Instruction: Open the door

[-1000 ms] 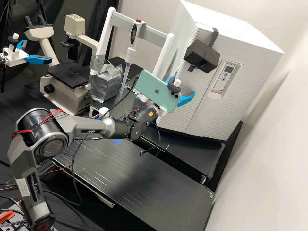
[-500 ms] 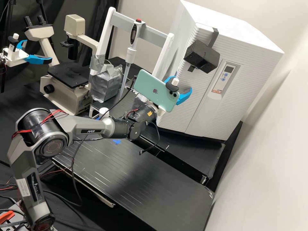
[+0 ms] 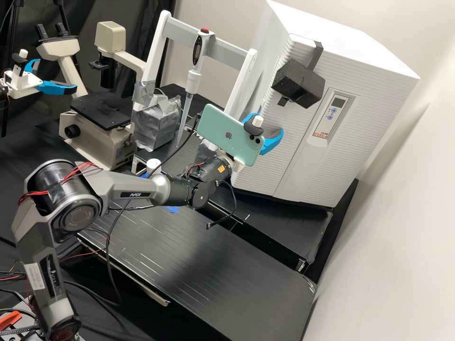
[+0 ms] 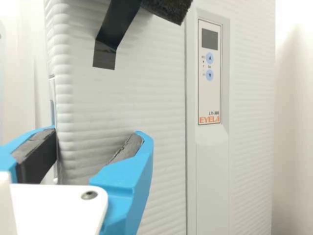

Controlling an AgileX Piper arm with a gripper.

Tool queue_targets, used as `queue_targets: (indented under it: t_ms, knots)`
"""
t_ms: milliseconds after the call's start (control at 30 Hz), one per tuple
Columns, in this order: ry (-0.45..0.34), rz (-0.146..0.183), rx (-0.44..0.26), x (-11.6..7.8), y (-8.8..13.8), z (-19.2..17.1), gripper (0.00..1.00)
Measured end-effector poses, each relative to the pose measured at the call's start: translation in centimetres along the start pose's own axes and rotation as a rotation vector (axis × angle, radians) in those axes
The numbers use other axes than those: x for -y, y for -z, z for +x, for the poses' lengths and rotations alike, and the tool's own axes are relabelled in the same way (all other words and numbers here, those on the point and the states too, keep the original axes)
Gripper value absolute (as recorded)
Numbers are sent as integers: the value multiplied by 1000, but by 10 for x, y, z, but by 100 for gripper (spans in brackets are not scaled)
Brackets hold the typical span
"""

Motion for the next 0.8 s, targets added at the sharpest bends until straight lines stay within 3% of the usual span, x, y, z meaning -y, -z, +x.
queue_targets:
  t_ms: [267, 633, 800]
  knots:
    - [-13, -23, -21, -4, -13, -7, 0]
    - [-87, -3, -49, -12, -39, -43, 0]
    - [-134, 22, -40, -14, -51, -61, 0]
